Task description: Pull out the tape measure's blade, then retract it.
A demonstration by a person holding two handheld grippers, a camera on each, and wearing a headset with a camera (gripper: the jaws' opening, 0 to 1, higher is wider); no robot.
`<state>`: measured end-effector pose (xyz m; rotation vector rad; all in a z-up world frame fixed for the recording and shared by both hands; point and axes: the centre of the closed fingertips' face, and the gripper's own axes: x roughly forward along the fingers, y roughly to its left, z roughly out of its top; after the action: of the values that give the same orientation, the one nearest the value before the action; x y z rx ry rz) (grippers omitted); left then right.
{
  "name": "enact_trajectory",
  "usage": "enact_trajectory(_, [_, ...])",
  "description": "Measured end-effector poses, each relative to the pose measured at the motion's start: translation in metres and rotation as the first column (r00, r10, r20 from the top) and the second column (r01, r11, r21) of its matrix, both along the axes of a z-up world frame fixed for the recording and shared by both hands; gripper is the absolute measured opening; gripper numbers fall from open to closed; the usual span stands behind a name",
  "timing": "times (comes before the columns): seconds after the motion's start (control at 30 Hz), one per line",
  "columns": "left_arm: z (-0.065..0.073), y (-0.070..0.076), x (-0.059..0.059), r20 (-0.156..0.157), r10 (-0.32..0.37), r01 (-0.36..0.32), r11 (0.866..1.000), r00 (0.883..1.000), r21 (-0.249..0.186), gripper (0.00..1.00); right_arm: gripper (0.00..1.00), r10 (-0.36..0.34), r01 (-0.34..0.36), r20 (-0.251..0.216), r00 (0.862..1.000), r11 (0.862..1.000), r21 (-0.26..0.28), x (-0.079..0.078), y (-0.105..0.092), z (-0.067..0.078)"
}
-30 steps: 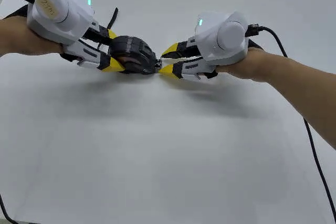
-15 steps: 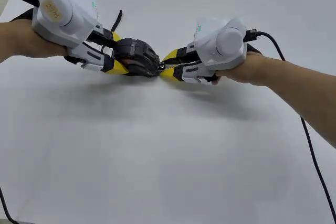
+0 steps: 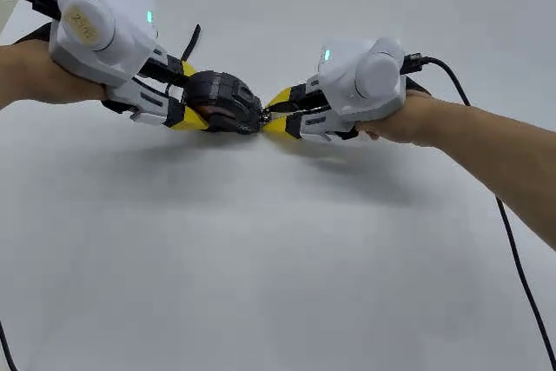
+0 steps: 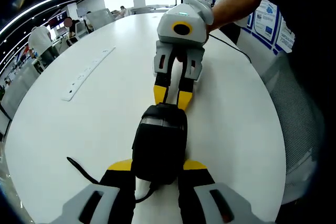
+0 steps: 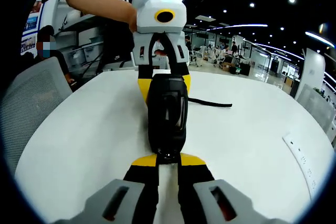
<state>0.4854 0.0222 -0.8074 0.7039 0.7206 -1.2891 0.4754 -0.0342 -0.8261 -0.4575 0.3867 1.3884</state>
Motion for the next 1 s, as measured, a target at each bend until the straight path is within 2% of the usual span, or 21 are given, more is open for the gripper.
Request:
enact_trajectory(0.47, [-0.0005, 0.0025, -0.0012, -0.011, 0.009, -0.009, 1.0, 1.0, -0.006, 0.28, 0.11, 0.009, -0.009, 0.019, 1.0, 1.0, -0.006, -0.002, 0.0001, 0.0018])
enact_trajectory(1.0, [-0.0002, 0.0017, -0.0019, -0.016, 0.011, -0.011, 1.0, 1.0, -0.01, 0.28, 0.11, 0.011, -0.011, 0.013, 1.0, 1.0, -0.009, 0.0002, -0.0051, -0.0004])
